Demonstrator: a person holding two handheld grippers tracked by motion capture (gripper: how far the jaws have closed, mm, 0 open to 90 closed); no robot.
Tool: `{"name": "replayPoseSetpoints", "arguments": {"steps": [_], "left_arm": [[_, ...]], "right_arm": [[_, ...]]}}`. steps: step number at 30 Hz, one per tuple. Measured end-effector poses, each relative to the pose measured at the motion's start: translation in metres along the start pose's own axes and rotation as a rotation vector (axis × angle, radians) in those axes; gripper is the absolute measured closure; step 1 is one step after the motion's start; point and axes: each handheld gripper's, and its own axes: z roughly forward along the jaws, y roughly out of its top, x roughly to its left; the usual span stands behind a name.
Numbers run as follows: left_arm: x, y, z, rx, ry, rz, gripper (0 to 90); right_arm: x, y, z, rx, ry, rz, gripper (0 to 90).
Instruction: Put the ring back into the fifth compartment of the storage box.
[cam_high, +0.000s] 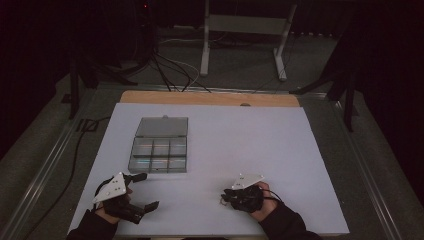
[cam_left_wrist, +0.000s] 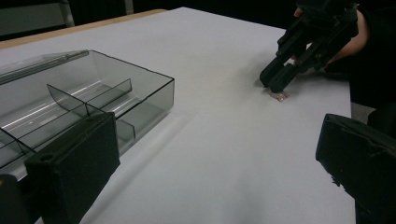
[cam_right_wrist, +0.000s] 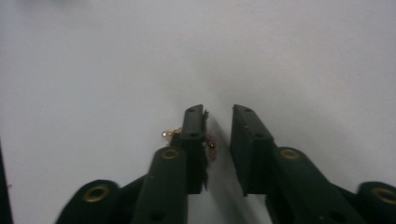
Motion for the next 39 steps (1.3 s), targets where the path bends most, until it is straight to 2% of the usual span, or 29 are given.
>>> {"name": "replayPoseSetpoints", "arguments": {"steps": [3,9,11,13,21,26,39], "left_arm": [[0.0,0.0,0.0,-0.001,0.0,0.0,0.7],[0.0,0.0,0.0,0.0,0.0,0.0,0.7],[0.0,0.0,0.0,0.0,0.0,0.0,0.7],[0.0,0.0,0.0,0.001,-0.001,0.001,0.7],[0.0,0.0,0.0,0.0,-0.001,0.002,0.7],[0.0,0.0,0.0,-0.003,-0.001,-0.001,0.7],[0.0,0.0,0.0,0.002,-0.001,0.0,0.7]], "right_arm": [[0.001,0.002,0.0,0.02,-0.01,-0.015,84.0],[0.006,0.004,0.0,0.04,-0.033,-0.05,86.6],[0.005,0.003,0.0,0.029,-0.031,-0.044,86.8],[0.003,0.001,0.0,0.016,-0.017,-0.017,86.9],[0.002,0.007,-0.012,-0.039,-0.029,0.009,87.0],[0.001,0.01,-0.016,-0.052,-0.033,0.027,88.3],[0.0,0.017,-0.024,-0.075,-0.03,0.039,88.3]]}}
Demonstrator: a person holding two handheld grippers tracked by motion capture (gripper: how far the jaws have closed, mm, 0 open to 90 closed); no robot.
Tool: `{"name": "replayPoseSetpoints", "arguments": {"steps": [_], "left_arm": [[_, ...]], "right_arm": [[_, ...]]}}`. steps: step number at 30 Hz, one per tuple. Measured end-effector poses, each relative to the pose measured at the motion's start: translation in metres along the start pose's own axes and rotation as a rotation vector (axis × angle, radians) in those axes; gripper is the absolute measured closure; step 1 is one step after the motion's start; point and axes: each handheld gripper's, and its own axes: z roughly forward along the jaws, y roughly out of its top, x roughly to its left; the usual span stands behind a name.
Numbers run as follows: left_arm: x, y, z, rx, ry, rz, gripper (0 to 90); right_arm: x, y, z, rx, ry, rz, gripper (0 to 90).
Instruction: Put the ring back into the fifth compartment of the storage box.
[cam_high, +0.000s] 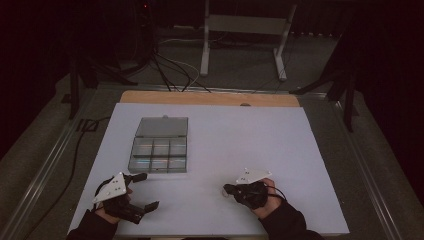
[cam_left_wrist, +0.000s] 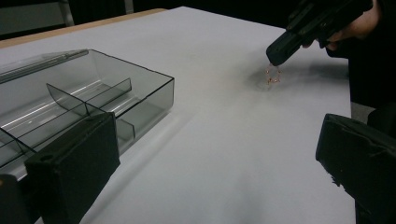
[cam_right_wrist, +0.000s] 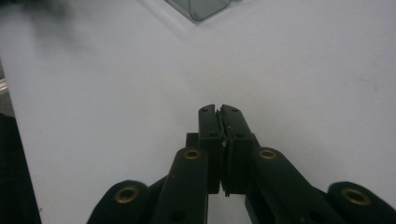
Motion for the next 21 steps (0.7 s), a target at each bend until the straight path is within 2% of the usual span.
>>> {"name": "replayPoseSetpoints", "arguments": {"steps": [21], "left_arm": [[0.0,0.0,0.0,-0.002,0.0,-0.007,0.7]], "right_arm": [[-0.001,0.023,-0.001,-0.031,-0.005,-0.011,88.2]]}}
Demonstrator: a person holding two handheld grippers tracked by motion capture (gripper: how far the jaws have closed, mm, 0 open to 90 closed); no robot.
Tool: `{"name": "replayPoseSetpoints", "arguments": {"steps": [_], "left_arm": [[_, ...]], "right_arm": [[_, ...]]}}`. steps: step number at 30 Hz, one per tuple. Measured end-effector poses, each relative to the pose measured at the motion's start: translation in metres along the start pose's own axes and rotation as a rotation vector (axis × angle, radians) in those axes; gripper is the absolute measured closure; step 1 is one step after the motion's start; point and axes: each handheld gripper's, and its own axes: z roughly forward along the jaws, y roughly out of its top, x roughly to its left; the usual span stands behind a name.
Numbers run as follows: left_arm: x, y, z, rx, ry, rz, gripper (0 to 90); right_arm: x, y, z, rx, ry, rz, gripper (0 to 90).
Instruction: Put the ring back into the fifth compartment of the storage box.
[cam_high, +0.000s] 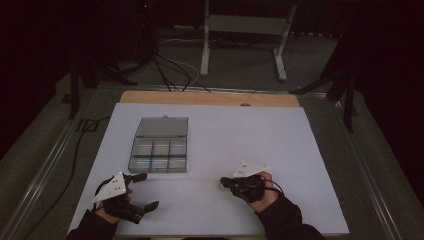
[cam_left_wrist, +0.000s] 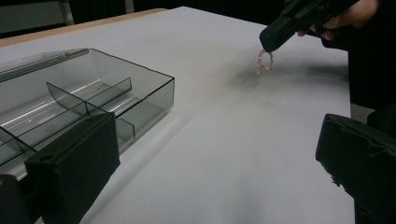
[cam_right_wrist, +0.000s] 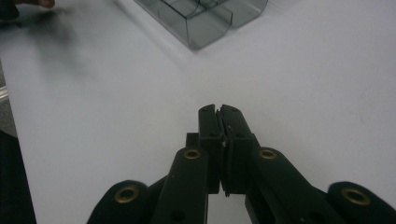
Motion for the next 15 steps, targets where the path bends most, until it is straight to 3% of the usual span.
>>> {"name": "replayPoseSetpoints", "arguments": {"steps": [15], "left_arm": [[0.0,0.0,0.0,-0.001,-0.003,0.001,0.7]], "right_arm": [[0.003,0.025,0.008,-0.016,0.019,-0.029,88.2]]}}
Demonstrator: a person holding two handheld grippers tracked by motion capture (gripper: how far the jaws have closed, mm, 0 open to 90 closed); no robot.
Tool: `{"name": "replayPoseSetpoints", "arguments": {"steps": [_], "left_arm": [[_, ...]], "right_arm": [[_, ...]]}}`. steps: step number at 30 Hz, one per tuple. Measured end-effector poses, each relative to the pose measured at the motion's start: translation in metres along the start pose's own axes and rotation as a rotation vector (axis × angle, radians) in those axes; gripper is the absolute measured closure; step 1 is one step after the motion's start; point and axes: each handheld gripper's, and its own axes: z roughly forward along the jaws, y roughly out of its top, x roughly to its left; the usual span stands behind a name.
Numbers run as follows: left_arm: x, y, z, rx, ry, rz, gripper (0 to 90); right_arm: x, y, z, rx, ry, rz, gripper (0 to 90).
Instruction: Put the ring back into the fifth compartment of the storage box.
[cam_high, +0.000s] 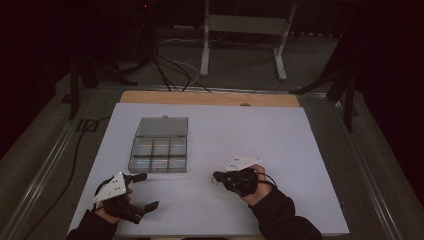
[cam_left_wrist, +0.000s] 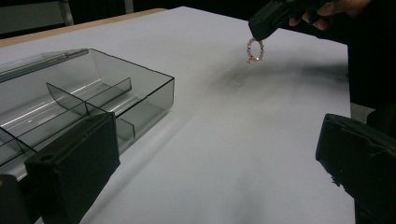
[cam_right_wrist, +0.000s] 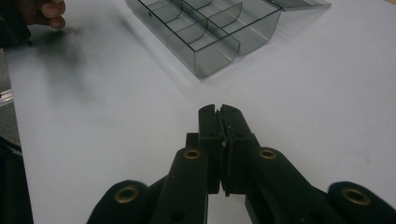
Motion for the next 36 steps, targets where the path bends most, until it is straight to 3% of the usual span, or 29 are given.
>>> {"name": "replayPoseSetpoints", "arguments": {"steps": [36], "left_arm": [[0.0,0.0,0.0,0.002,-0.003,0.007,0.7]], "right_arm": [[0.001,0.069,0.033,-0.027,0.036,-0.07,88.2]]}}
